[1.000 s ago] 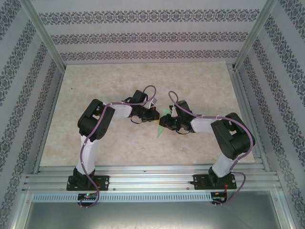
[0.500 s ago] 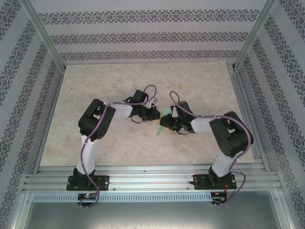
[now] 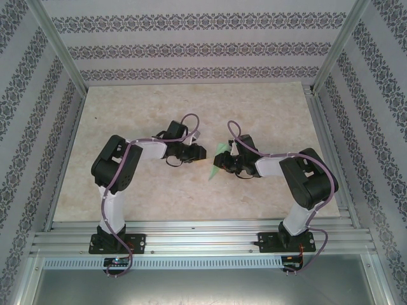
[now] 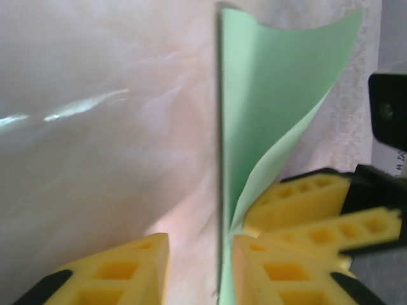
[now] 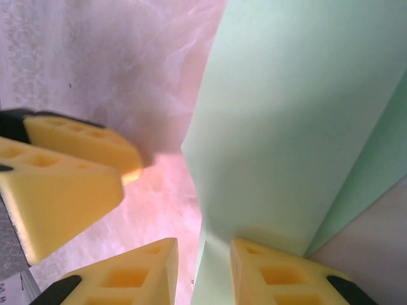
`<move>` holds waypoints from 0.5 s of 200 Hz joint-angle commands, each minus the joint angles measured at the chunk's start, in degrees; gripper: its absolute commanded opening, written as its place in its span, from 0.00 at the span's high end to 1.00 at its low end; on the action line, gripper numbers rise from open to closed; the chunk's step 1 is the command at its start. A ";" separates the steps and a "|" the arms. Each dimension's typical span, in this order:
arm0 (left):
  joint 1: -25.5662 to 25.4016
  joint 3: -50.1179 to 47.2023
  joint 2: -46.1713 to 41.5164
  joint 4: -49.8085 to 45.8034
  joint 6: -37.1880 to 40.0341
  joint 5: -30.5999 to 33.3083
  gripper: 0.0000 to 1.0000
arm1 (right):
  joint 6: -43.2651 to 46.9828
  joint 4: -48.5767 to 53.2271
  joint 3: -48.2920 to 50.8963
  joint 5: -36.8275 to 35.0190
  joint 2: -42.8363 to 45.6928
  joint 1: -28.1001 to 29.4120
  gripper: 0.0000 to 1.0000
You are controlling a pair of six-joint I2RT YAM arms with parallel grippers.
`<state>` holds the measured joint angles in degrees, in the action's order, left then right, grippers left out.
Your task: Fold a paper plane with a square sheet of paper (fold left side to right side)
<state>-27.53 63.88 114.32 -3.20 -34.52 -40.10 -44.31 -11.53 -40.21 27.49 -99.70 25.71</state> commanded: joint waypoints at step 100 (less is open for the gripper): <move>-7.97 -15.96 -12.49 17.09 -3.79 0.27 0.67 | -2.16 -1.78 1.34 -1.12 0.32 -0.75 0.73</move>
<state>-33.45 46.83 101.19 8.25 -37.26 -41.15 -45.58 -12.14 -39.88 27.44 -99.70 25.69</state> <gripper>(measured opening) 0.322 0.271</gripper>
